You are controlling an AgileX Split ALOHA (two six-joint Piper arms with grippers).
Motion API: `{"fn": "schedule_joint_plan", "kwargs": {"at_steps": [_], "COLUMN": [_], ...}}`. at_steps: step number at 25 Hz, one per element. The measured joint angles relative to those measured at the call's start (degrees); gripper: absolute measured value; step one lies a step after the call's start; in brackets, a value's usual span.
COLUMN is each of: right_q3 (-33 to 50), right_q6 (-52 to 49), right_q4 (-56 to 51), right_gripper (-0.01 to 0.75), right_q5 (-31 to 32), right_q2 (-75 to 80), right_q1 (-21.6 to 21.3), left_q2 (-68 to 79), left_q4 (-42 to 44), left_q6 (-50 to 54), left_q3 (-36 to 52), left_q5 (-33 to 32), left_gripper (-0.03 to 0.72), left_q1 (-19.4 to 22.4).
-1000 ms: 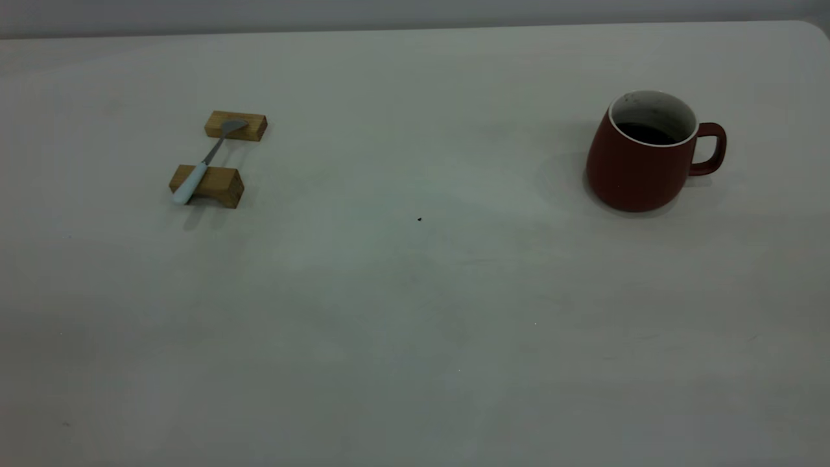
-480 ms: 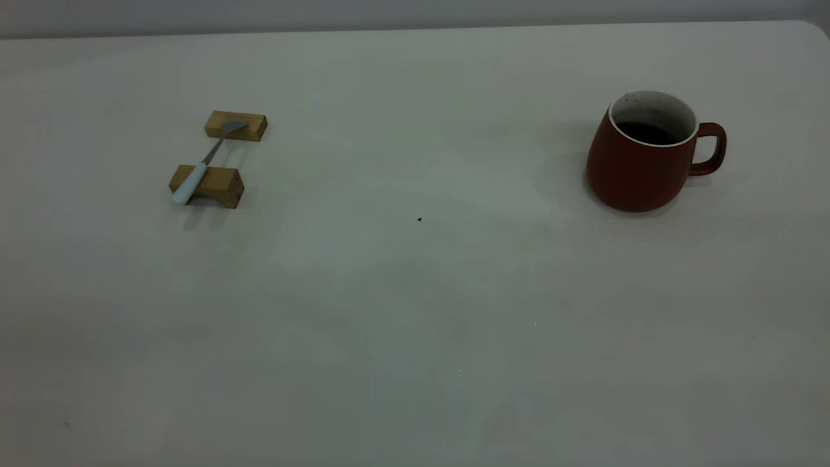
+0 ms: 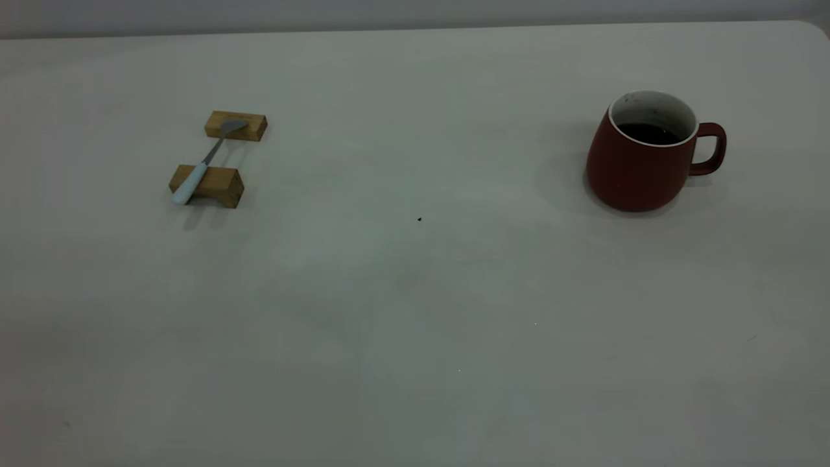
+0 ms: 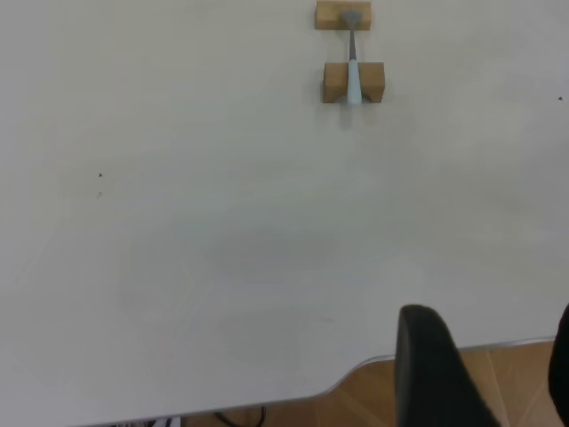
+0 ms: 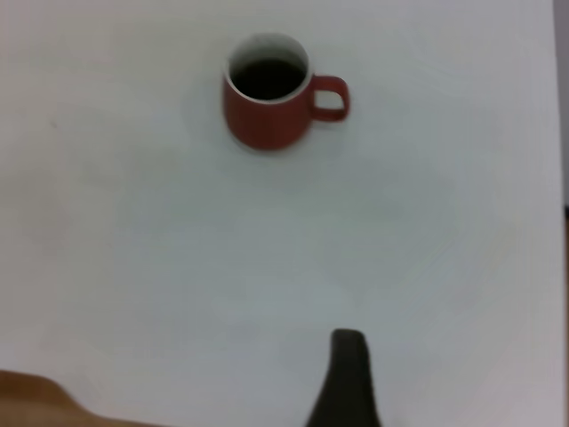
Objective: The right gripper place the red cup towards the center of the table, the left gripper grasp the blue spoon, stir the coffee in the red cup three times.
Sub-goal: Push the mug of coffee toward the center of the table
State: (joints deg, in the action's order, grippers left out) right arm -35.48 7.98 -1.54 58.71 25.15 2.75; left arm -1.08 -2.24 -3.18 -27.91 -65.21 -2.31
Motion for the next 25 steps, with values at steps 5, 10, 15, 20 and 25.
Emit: {"fn": "schedule_joint_plan", "kwargs": {"at_steps": [5,10,15,20,25], "right_q3": [-1.3,-3.8,-12.1,-22.5,-32.8], "right_q6": [4.0,14.1,23.8,31.5,37.5], "right_q4": [3.9,5.3,4.9,4.5,4.5], "right_gripper": [0.725,0.725,0.721,0.715,0.707], "right_q5": [-9.9,-23.7,-27.3,-27.6,-27.3], "right_q2": [20.1,40.1,59.6,76.7,91.8], "right_q1": [0.0,0.0,0.0,1.1,1.4], "left_q2": [0.0,0.0,0.0,0.0,0.0], "left_q4": [0.0,0.0,0.0,0.0,0.0], "left_q6": [0.0,0.0,0.0,0.0,0.0], "left_q3": [0.0,0.0,0.0,0.0,0.0], "left_q5": [0.0,0.0,0.0,0.0,0.0], "left_gripper": [0.4,0.4,0.4,0.4,0.4], "left_q1": [0.0,0.0,0.0,0.0,0.0]}}
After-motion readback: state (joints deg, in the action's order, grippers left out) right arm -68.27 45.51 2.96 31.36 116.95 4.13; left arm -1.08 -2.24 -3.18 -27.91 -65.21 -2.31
